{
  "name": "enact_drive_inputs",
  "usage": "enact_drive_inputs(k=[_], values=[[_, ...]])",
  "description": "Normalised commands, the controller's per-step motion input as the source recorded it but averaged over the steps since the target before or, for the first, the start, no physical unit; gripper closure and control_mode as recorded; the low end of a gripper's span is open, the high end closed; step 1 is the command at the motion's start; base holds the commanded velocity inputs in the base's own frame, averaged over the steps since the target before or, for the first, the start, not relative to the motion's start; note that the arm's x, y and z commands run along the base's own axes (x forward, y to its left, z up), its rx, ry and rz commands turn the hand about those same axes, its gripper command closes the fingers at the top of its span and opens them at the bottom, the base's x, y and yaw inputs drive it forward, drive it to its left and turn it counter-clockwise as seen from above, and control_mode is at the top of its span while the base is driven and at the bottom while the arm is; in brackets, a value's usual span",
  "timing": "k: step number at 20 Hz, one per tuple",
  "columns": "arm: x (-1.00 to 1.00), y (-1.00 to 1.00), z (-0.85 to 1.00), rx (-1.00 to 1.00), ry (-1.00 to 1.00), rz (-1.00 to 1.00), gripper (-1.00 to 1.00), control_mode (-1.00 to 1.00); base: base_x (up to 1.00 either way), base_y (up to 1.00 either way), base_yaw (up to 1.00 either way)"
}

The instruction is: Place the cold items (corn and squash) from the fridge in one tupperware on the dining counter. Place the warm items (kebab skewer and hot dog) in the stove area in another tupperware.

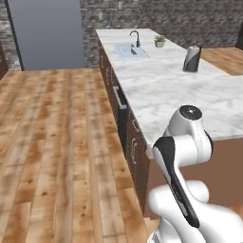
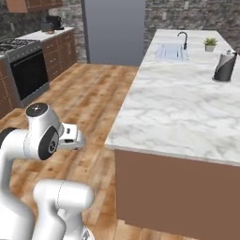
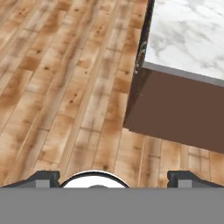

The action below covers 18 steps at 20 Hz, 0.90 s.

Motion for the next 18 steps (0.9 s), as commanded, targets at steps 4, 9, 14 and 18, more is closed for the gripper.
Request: enact_drive_inputs(k=[4, 9, 14, 18], values=[[0.0, 0.0, 0.0, 0.0, 0.0, 0.0, -1.0, 1.0, 0.0, 1.0, 0.3], [0.0, 0.0, 0.0, 0.0, 0.0, 0.0, -1.0, 1.0, 0.5, 0.97, 0.32], [0.0, 0.0, 0.0, 0.0, 0.0, 0.0, -1.0, 1.0, 0.91, 0.86, 0.19], [0.0, 0.0, 0.0, 0.0, 0.0, 0.0, -1.0, 1.0, 1.0, 0.46, 0.15]])
